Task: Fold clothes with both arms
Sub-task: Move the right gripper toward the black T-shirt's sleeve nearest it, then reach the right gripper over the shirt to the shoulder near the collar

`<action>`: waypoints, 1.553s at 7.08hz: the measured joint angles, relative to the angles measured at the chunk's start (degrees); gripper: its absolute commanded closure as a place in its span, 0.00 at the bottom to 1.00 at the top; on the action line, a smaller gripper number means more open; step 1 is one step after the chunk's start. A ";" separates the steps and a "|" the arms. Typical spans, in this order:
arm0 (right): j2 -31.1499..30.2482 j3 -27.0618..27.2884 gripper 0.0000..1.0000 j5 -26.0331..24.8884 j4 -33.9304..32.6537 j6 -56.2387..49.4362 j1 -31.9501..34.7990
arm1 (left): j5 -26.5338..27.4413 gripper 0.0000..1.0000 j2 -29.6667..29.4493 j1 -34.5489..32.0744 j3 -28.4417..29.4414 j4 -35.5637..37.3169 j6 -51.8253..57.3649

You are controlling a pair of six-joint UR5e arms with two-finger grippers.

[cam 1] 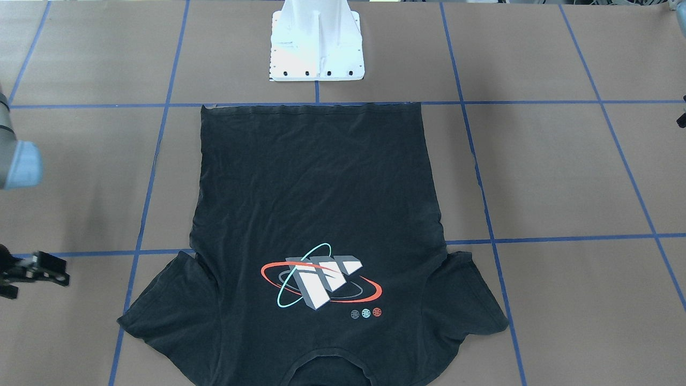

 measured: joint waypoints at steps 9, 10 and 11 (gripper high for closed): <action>5.17 -11.66 1.00 -8.49 17.21 8.80 -6.98 | -0.67 0.00 -0.04 -0.05 0.00 -0.36 -1.42; 5.14 -11.68 1.00 -8.51 17.20 8.83 -7.06 | -0.67 0.00 -0.03 -0.05 -0.09 -0.36 -1.43; 5.14 -11.49 1.00 -8.38 17.21 8.99 -7.07 | -0.67 0.00 -0.03 -0.06 -0.09 -0.34 -1.44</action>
